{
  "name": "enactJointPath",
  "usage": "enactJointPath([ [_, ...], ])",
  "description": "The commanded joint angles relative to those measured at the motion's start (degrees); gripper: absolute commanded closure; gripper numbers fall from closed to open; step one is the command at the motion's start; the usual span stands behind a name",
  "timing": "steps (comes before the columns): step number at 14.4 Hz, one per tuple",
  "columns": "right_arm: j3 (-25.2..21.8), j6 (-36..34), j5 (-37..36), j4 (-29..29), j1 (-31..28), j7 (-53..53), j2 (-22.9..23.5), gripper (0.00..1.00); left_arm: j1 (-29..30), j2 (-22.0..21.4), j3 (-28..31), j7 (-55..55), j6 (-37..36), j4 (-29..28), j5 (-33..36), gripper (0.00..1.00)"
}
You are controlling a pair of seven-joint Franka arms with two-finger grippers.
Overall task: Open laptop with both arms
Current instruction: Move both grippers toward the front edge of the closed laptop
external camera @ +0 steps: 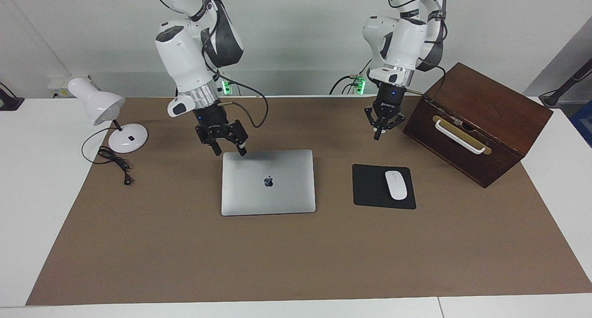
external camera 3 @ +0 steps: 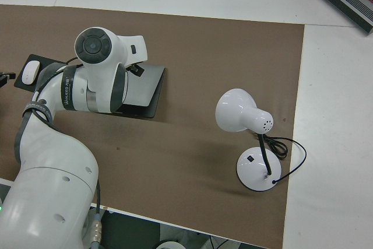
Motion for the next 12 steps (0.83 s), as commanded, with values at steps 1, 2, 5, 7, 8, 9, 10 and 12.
enactJointPath([
  [1,4.7,10.3,5.5,-7.5,-0.4,5.1,-2.4,0.04,-3.4,2.6,0.5,0.7,7.1,-2.1,-0.6,1.00],
  [2,6.2,14.2,7.4,-9.7,-0.4,5.1,-2.5,0.04,-4.8,4.3,0.5,0.7,9.8,-2.3,-0.6,1.00],
  [5,10.9,18.2,14.4,-12.3,-0.1,6.4,-3.8,0.04,-8.4,9.6,0.5,0.7,16.3,-2.7,-0.7,1.00],
  [7,13.7,20.7,16.8,-13.7,0.0,8.1,-4.5,0.04,-10.4,12.6,0.5,0.6,19.3,-2.7,-0.7,1.00],
  [8,14.8,22.3,17.4,-14.4,0.0,9.5,-4.6,0.04,-11.6,13.8,0.5,0.6,20.9,-2.7,-0.7,1.00],
  [9,15.9,22.9,17.7,-15.1,0.0,11.3,-5.1,0.04,-12.4,14.8,0.5,0.5,21.9,-2.7,-0.7,1.00],
  [10,16.3,23.0,18.0,-15.9,0.0,13.0,-5.8,0.04,-13.1,15.2,0.5,-0.1,22.2,-2.7,-0.7,1.00],
  [12,17.5,26.1,19.4,-17.9,0.3,14.4,-6.2,0.04,-14.6,16.7,0.5,-0.5,23.7,-2.7,-0.7,1.00],
])
